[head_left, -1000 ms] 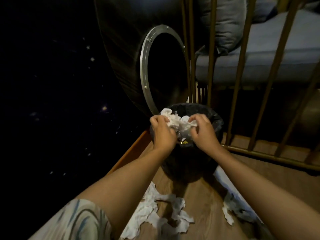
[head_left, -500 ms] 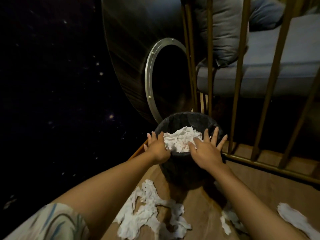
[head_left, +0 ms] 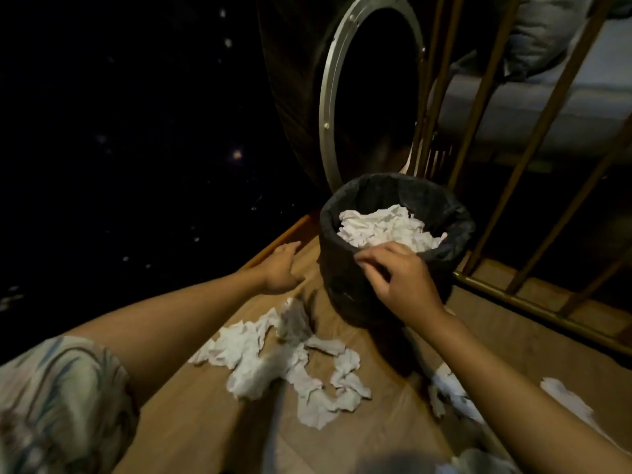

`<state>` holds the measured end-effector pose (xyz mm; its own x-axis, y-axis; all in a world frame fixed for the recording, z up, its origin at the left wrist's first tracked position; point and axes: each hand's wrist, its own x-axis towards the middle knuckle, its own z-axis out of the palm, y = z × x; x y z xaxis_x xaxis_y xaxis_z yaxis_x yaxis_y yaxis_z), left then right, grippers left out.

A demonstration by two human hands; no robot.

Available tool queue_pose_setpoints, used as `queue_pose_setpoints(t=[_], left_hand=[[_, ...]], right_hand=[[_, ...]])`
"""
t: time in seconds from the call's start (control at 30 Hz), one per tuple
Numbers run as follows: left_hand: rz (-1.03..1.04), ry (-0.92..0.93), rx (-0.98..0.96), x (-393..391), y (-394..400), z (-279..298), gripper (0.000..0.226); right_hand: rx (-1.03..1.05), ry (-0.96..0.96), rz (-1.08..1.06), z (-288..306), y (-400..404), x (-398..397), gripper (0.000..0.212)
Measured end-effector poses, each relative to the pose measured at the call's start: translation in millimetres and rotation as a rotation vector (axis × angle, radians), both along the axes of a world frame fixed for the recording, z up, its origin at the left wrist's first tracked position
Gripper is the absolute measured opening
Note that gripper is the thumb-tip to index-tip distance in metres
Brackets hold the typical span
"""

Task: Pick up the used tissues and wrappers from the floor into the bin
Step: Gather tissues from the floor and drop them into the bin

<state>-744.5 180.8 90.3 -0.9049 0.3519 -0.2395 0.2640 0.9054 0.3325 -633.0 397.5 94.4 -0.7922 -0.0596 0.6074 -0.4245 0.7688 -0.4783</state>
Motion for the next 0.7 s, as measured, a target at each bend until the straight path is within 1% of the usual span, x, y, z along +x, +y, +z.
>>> queue_pose_setpoints(t=[0.07,0.1,0.2,0.27,0.33,0.37,0.43,0.57,0.63,0.67,0.7], left_hand=[[0.093,-0.017,0.034,-5.1,-26.4,-34.7,0.081],[0.136,-0.03,0.056,-6.0,-40.1,-52.8,0.079],[0.22,-0.023,0.034,-1.6,-79.9,-105.1,0.069],[0.199,-0.021,-0.006,3.1,-103.6,-134.5,0.068],[0.149,-0.023,-0.052,8.5,-123.4,-155.4,0.069],[0.124,-0.018,-0.077,12.5,-132.3,-162.6,0.069],[0.084,0.008,-0.086,24.9,-149.4,-173.8,0.071],[0.061,0.186,-0.018,51.4,-178.0,-190.0,0.076],[0.101,0.187,-0.018,57.5,-184.8,-200.7,0.076],[0.123,0.161,0.006,59.8,-186.0,-206.2,0.075],[0.132,0.133,0.055,61.8,-186.2,-211.3,0.072]], right_hand=[[0.066,-0.067,0.097,-13.3,-8.1,3.1,0.02],[0.103,-0.133,0.13,-21.2,-12.8,3.7,0.023],[0.271,-0.428,0.222,-44.1,-34.1,-0.6,0.032],[0.405,-0.601,0.302,-62.4,-52.9,-13.2,0.038],[0.464,-0.769,0.338,-80.0,-72.8,-27.4,0.055],[0.442,-0.844,0.326,-88.5,-81.7,-33.0,0.063],[0.362,-0.932,0.261,-106.7,-98.8,-38.7,0.075],[0.302,-1.054,0.133,-144.3,-134.1,-32.8,0.091],[0.278,-1.105,0.052,-165.2,-151.2,-27.5,0.1],[0.292,-1.095,0.005,-175.6,-159.9,-22.5,0.1],[0.318,-1.024,-0.042,-183.9,-169.0,-15.7,0.096]])
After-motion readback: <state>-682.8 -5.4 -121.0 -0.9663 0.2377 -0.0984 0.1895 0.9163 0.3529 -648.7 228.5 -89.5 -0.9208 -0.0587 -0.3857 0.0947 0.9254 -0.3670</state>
